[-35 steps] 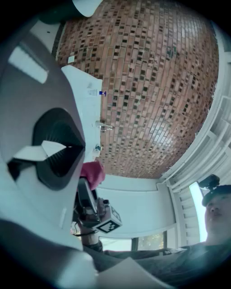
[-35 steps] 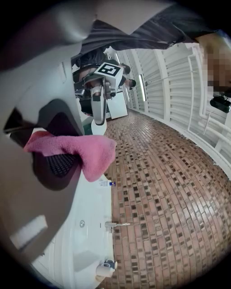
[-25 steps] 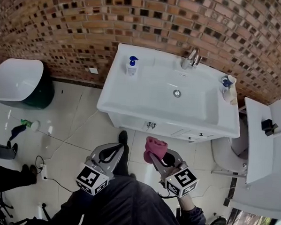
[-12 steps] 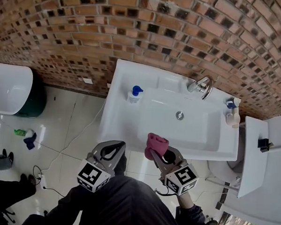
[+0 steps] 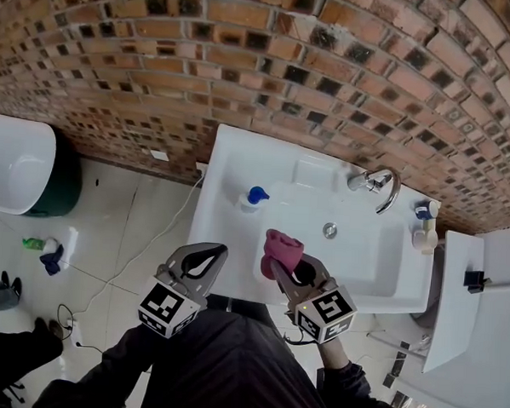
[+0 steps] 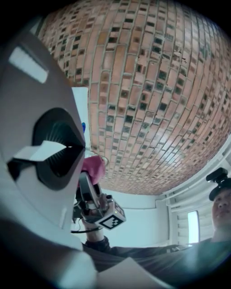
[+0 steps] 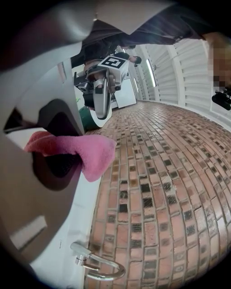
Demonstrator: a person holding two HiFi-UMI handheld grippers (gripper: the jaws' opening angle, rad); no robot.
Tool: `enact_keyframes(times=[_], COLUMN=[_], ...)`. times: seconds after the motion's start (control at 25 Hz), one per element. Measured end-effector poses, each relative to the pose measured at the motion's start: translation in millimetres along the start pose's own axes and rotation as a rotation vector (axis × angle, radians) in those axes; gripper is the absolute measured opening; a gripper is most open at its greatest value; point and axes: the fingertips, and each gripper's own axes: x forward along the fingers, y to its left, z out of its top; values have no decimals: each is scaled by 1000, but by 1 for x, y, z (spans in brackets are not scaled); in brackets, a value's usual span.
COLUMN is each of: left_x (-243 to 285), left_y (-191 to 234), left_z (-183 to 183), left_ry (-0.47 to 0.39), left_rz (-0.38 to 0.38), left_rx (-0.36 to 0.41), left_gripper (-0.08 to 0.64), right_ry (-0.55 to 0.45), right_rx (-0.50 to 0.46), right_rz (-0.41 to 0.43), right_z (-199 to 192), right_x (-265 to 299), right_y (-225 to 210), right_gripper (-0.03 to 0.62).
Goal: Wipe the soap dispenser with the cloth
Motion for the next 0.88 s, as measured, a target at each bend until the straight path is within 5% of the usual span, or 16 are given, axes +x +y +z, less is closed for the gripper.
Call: enact_keyframes(times=[0.36,0.88], left_x=[16,22], left_y=[13,16], left_z=[10,16], left_ry=[-11,-29], left_rz=[41,60], left_rx=[-13,-36], left_gripper=[0,0], right_ry=[19,266], right_rx=[-70,-100], right_rz=[15,89], right_z=[26,40], right_x=[36,121], right_y=[-38,-56], right_gripper=[69,69])
